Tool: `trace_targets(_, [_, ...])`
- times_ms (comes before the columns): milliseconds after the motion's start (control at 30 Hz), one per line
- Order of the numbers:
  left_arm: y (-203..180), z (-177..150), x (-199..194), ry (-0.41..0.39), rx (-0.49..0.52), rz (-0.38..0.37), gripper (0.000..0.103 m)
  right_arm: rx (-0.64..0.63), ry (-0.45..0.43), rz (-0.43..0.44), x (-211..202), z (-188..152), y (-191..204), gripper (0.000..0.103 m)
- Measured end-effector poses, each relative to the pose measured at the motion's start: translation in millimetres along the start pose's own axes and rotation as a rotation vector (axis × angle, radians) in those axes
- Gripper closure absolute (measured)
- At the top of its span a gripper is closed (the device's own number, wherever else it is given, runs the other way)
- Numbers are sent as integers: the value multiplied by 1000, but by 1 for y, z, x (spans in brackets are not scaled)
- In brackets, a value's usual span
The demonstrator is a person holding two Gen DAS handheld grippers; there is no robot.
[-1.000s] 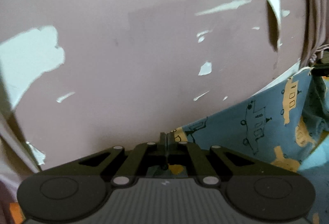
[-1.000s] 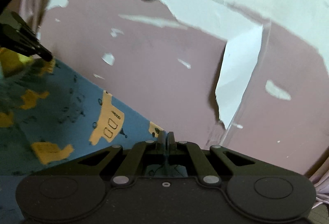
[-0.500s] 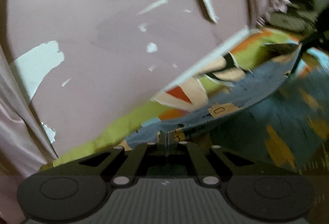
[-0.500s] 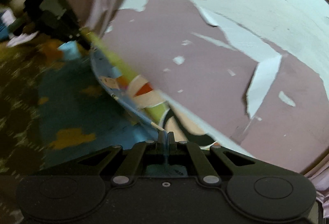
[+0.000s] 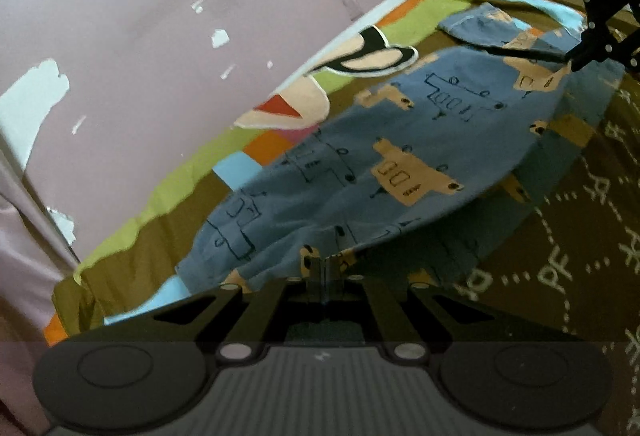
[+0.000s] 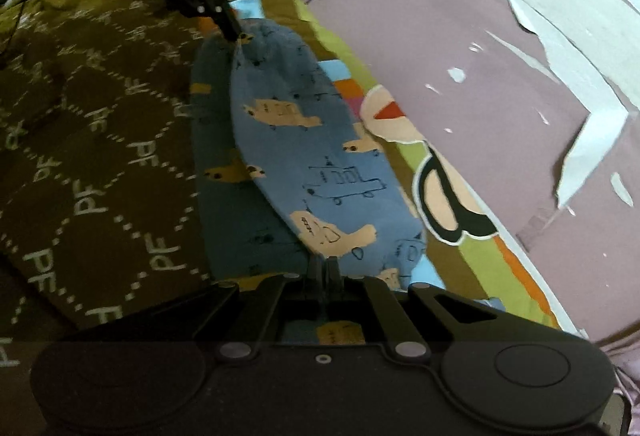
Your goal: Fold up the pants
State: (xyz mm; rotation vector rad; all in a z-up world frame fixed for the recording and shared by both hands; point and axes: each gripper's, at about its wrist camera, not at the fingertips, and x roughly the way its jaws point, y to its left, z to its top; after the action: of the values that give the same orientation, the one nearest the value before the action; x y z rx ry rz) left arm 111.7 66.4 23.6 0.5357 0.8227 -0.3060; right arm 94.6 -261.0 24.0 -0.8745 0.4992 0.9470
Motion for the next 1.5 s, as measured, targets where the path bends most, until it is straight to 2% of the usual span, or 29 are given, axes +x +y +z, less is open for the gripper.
trace_targets(167, [-6, -7, 1, 42, 28, -12, 103, -34, 12, 24, 2, -5, 12, 103])
trace_targets(700, [-4, -10, 11, 88, 53, -47, 103, -28, 62, 87, 16, -21, 30, 103])
trace_targets(800, [-4, -10, 20, 124, 72, -62, 103, -21, 92, 100, 26, -27, 32, 98])
trace_targets(900, [-4, -8, 22, 147, 48, -97, 100, -1, 82, 91, 25, -32, 34, 88])
trace_targets(933, [-2, -7, 20, 143, 19, -111, 94, 30, 72, 91, 21, -33, 31, 82])
trace_targets(967, [-1, -5, 17, 136, -18, -124, 91, 62, 60, 82, 16, -35, 26, 72])
trace_targets(1000, [-2, -3, 14, 127, -53, -138, 90, 88, 50, 65, 12, -37, 22, 66])
trace_targets(1033, [-3, 0, 11, 118, -81, -150, 84, 132, 33, 40, 6, -41, 15, 57])
trace_targets(1067, [-4, 4, 9, 104, -113, -168, 68, 176, 23, 21, 1, -46, 8, 47])
trace_targets(1100, [-5, 10, 7, 87, -136, -183, 53, 217, 22, 0, -3, -52, 0, 42])
trace_targets(1133, [-8, 17, 5, 60, -159, -198, 32, 249, 23, -20, -5, -58, -6, 30])
trace_targets(1167, [-12, 26, 3, 19, -177, -213, 21, 292, 29, -49, -8, -66, -15, 22])
trace_targets(1267, [-30, 63, 10, -91, -203, -287, 8, 418, 45, -134, -12, -86, -39, 3])
trace_targets(1333, [-48, 89, 18, -160, -229, -339, 3, 518, 57, -204, -12, -99, -58, 1])
trace_targets(1400, [-68, 117, 31, -207, -267, -398, 2, 627, 88, -241, -6, -112, -79, 1])
trace_targets(1500, [-99, 148, 48, -222, -300, -465, 2, 764, 57, -300, -1, -131, -110, 1])
